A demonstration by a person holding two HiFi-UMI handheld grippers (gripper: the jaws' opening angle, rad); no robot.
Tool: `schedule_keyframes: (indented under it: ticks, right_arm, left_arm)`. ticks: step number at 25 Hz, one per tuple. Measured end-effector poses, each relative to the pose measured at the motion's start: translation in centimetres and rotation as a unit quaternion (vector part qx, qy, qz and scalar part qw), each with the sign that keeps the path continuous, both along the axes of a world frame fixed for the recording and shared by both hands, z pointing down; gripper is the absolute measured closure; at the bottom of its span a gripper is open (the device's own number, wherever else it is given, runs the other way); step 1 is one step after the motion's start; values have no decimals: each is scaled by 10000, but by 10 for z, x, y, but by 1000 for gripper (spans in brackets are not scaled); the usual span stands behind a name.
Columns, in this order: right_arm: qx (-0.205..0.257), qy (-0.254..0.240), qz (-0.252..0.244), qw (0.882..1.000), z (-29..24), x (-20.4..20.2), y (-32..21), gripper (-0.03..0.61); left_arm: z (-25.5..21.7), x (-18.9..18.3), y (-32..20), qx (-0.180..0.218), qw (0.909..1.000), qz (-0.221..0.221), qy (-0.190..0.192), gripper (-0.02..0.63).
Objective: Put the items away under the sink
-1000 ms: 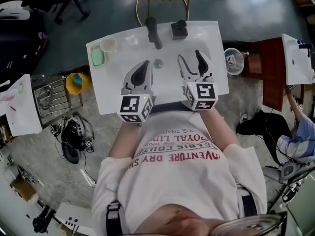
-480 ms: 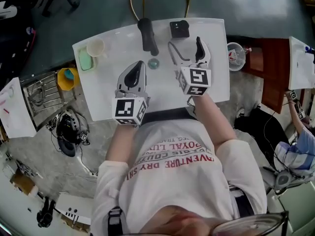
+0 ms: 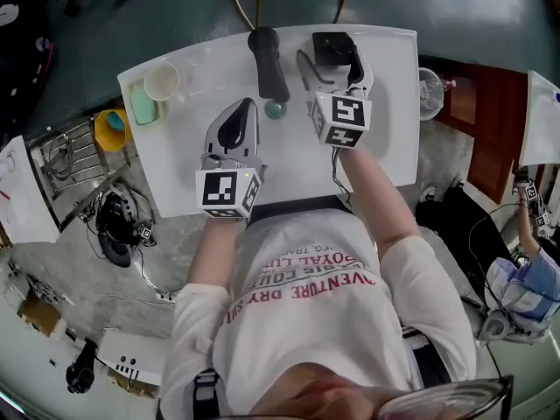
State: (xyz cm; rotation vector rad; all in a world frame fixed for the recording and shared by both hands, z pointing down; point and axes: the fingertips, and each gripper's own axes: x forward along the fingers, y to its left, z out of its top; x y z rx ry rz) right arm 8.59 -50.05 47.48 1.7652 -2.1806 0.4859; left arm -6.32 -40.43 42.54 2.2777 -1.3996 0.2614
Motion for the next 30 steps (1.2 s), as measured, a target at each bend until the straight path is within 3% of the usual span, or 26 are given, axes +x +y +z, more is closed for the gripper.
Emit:
schedule_keyframes:
  ticks: [5,13,19,30]
  right_arm:
    - [-135,51,-89,9999,13,-1,-7,156]
    - [-212,537,-155,9982,21,1,-16,161]
    - [-134,564,-96,9983,22,4,-14,199]
    - [-122,426,-149,9989,17,7,-6,207]
  left_arm:
    - [8,-1,1,-126,9999,-14,44,591]
    - [11,-3,-7,-139,9999,10,75,591]
    - [12,-8,-5,-179,9998,10,95,591]
    - [10,-8,6,-188,9997,150,47,591]
